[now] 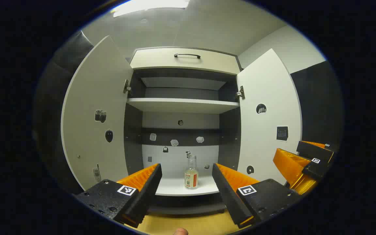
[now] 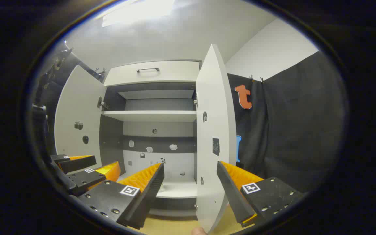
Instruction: Grasp the bottle in the cabinet with the left hand and place it on the coaster, then close the right door with the right hand and the left door with the left hand.
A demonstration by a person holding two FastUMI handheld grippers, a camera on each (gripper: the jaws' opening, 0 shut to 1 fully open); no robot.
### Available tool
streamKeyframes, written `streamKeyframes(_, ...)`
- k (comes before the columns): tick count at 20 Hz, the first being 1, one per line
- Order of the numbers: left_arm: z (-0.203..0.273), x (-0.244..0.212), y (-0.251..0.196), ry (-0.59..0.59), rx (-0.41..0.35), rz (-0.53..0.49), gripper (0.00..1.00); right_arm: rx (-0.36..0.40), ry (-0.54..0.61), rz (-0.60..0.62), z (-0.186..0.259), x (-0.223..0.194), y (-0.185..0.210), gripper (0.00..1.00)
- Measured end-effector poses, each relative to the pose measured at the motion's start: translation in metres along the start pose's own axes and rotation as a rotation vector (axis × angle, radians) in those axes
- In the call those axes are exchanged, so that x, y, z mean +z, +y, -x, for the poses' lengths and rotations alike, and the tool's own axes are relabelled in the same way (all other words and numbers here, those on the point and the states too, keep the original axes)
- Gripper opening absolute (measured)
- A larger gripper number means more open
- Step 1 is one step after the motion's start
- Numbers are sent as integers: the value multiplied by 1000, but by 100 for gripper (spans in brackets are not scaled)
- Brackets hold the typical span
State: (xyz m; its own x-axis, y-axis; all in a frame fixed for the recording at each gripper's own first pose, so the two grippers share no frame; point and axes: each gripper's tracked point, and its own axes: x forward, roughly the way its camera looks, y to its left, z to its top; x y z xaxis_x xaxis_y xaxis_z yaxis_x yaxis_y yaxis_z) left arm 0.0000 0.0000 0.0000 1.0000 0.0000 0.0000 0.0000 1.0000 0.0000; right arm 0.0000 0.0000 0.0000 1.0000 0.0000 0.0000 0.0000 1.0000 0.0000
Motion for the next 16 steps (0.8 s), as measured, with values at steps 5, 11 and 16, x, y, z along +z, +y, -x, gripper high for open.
streamKeyframes(5,-5,2,-10,-6,-20,12,97,-29,1,0,1,3,-12,98)
streamKeyframes(11,-9,3,-24,-6,-52,20,97,-53,3,7,3,4,-23,98)
streamKeyframes(16,-9,4,-27,-5,-61,28,97,-68,5,16,3,1,-26,98)
